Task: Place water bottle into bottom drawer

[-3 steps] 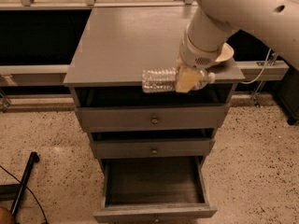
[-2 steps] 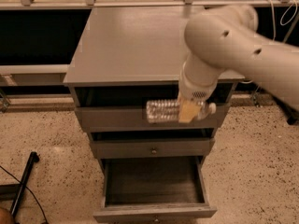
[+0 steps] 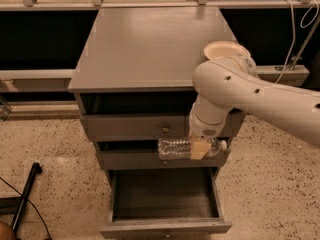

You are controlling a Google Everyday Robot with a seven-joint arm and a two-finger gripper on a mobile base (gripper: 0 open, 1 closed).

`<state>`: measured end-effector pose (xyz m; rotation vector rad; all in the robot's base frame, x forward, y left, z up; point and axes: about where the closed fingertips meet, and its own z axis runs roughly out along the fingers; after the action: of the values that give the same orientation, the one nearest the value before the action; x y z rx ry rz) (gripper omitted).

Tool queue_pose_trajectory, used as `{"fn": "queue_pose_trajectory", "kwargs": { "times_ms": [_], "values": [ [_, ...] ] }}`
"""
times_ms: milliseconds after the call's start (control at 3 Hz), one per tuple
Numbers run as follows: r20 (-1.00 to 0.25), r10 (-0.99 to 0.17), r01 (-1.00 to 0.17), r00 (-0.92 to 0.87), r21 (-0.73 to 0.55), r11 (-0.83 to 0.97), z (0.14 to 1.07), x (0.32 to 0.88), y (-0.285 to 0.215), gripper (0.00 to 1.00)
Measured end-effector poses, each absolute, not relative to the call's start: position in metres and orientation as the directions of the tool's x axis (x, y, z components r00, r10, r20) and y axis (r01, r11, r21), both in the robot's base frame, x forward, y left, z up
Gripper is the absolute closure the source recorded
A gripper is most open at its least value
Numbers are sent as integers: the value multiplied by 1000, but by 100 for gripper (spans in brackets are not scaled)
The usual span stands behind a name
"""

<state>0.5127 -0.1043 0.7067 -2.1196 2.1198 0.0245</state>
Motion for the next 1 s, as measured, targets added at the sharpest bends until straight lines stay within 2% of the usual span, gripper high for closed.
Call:
{"fn": "queue_pose_trajectory", "kwargs": {
  "times_ms": [333, 667, 1000],
  "values": [
    [-113, -994, -996, 5, -90, 5, 707, 513, -104, 100],
    [-271, -962, -998, -19, -51, 34, 642, 509, -109, 100],
    [-467, -880, -994, -85, -27, 110, 561, 497, -130, 100]
  ]
}}
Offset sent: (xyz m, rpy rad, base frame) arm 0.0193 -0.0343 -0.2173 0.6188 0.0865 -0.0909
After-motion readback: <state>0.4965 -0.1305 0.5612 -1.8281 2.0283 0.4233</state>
